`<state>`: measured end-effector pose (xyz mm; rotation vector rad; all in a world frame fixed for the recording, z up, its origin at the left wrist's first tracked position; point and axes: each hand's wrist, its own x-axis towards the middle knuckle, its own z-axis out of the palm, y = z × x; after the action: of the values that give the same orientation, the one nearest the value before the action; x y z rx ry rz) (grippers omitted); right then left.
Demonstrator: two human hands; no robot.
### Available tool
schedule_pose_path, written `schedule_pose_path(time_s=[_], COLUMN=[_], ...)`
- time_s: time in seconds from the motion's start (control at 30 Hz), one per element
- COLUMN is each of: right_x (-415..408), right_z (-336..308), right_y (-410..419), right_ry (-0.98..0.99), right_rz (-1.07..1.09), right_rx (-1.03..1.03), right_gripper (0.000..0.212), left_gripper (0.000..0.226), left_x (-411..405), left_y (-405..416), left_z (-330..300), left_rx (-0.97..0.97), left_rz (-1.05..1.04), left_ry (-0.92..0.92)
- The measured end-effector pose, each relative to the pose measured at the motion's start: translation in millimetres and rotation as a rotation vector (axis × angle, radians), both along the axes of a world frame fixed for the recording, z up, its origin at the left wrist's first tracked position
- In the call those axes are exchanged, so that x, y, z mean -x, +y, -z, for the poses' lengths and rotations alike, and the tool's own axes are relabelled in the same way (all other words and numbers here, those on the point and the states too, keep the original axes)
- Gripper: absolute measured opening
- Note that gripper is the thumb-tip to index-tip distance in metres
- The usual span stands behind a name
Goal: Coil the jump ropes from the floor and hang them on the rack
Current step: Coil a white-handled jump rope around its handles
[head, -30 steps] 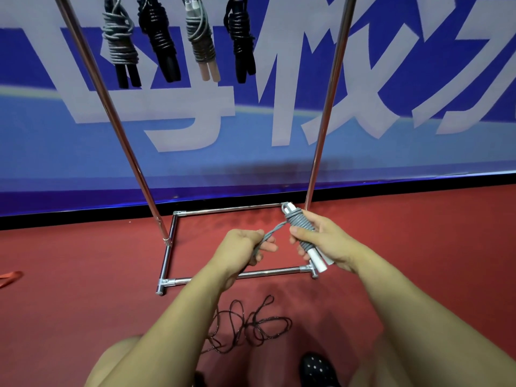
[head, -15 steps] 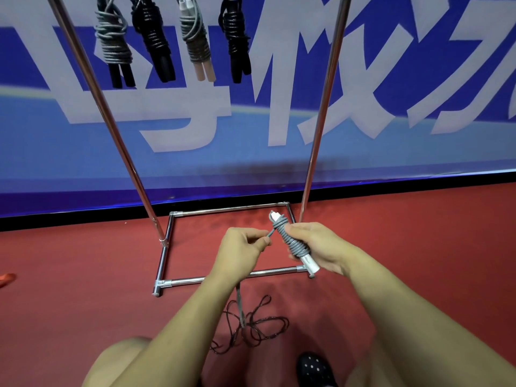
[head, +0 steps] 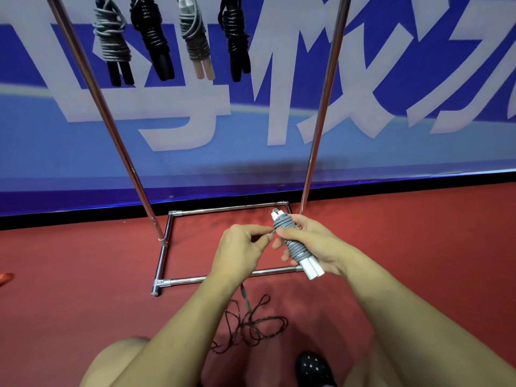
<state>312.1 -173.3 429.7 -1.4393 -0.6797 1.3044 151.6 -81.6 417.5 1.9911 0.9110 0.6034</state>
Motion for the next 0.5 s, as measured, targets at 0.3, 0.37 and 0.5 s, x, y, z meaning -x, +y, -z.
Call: schedule_pose_path(time_s=[0.3, 0.37, 0.5], right_x=[-4, -3, -5], right_z=[-5, -6, -7], right_y=[-5, -6, -5], right_ry=[0.083, 0.097, 0.143], right_rz=[-0.049, -0.069, -0.031], right_rx=[-0.135, -0.151, -0.212], right_gripper=[0.038, 0.039, 0.046], left_gripper=[0.019, 0.034, 0.050], left_x=[-1, -1, 1], left_y=[-4, -5, -2], left_z=[-15, -17, -19], left_rx=[0.631, 0.882, 1.348], left_rz=[0.062, 0.068, 0.174], left_ry=[-0.250, -0.269, -0.322])
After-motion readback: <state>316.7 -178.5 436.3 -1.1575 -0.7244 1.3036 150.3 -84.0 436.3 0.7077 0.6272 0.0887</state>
